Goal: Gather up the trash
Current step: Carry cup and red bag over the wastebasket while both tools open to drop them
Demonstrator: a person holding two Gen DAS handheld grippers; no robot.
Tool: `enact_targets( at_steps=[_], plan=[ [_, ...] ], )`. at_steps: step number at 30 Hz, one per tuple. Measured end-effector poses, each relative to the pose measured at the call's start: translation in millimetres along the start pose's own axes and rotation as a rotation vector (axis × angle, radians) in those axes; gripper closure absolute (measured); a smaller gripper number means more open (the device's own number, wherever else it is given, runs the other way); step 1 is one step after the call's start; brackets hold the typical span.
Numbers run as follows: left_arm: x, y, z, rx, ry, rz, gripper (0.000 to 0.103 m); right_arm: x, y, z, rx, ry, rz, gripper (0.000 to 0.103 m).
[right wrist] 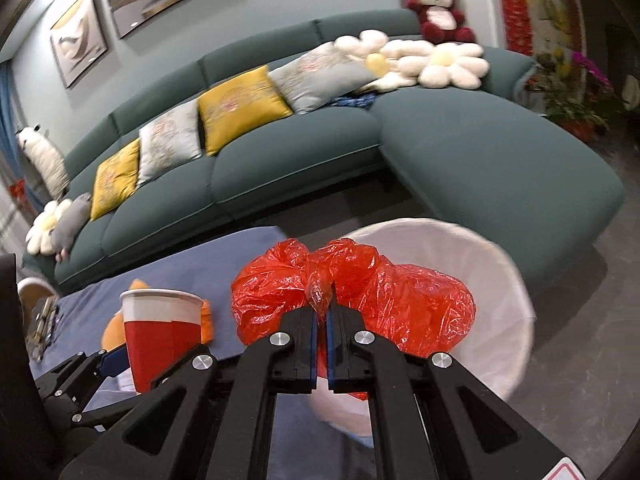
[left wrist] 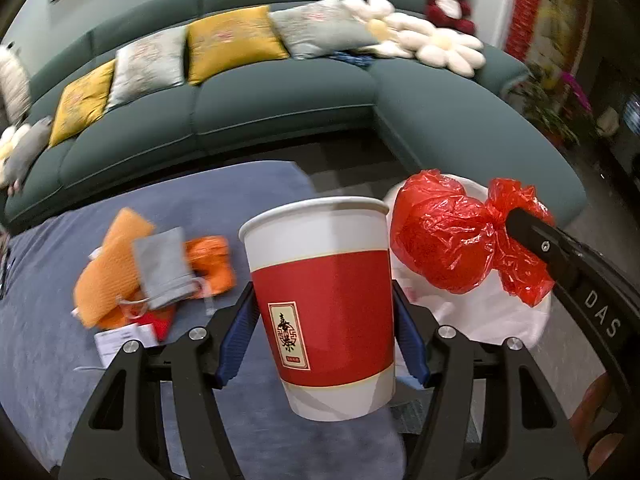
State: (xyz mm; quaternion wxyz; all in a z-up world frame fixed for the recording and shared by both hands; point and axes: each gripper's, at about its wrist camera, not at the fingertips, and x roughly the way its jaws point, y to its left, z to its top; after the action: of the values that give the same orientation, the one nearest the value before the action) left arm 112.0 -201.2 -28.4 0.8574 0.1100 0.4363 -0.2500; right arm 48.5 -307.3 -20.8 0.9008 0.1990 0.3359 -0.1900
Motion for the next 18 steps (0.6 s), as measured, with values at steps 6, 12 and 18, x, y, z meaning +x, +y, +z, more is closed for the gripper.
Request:
enact_targets(
  at_steps=[6,12,18],
  plan=[
    [11.7,-51.2,5.2,0.078,0.013,-0.047,0.042,-5.8,-51.4,0.7,0.042,-0.008,-0.061,0.1],
    [26.2,-86.0,10.4,0.134,0.025,-0.069,0.041,-2.9,-85.8,1.1,0.08,-0.014,-0.105,0.1],
    [40.4,-102.4,12.7,0.153,0.041,-0.092,0.033,1.3,-101.7,3.5,0.104,-0.019,-0.123,0.099]
  ],
)
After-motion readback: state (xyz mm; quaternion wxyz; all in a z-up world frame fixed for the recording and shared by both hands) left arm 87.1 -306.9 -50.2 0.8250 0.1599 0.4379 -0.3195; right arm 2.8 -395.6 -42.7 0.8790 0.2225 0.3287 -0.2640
